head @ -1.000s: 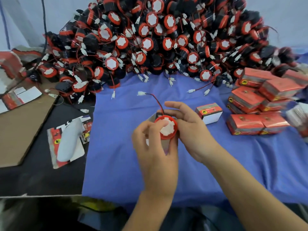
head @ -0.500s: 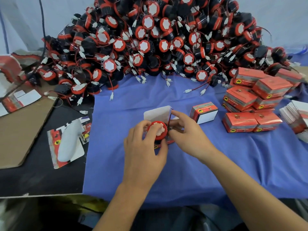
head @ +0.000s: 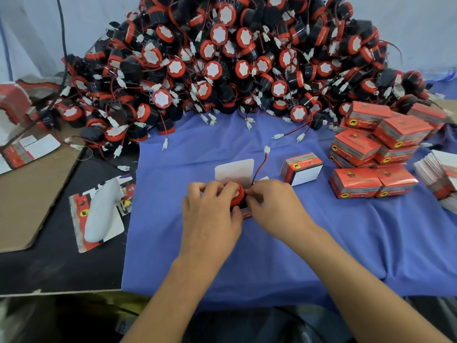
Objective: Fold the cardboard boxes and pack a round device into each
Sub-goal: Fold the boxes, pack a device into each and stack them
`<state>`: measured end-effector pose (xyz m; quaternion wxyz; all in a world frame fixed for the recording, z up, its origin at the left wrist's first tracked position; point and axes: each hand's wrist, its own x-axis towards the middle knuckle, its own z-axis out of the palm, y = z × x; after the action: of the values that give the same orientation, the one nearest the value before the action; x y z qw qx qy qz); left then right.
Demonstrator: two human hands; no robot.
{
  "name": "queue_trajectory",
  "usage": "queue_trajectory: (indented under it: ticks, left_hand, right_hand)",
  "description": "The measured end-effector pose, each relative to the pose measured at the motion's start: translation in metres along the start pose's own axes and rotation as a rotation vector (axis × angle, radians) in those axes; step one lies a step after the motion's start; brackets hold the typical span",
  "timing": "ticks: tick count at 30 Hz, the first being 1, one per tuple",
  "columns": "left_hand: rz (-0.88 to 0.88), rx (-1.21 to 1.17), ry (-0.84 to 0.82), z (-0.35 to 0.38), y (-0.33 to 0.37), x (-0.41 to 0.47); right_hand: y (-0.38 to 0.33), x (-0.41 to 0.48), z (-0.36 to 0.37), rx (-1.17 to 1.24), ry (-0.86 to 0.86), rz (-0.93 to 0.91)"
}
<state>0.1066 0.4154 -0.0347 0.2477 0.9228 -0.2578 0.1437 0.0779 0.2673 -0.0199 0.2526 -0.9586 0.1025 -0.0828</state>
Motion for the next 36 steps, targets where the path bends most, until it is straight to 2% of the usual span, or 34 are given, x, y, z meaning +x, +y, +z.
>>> queue_trajectory:
  ticks: [4, 9, 13, 21, 27, 36]
  left_hand:
    - [0.022, 0.099, 0.042, 0.006, 0.001, -0.004]
    - [0.031, 0.154, 0.014, 0.006, 0.004, -0.007]
    - [0.059, 0.183, -0.034, 0.004, 0.009, -0.007]
    - [0.085, 0.21, -0.178, 0.002, 0.009, -0.004]
    - [0.093, 0.187, -0.254, 0.004, 0.004, -0.003]
    - [0.051, 0.157, -0.247, 0.001, -0.007, -0.007]
  right_hand:
    - [0.0, 0.001, 0.0, -0.035, -0.009, -0.015]
    - [-0.007, -0.004, 0.004, 0.507, 0.295, 0.236]
    - [-0.007, -0.004, 0.008, 0.706, 0.465, 0.267]
    - [-0.007, -0.005, 0.012, 0.183, 0.382, -0.078]
    - [-0.015, 0.015, -0.008, -0.098, 0.006, -0.057]
    - [-0.016, 0.023, 0.003, -0.219, 0.073, -0.025]
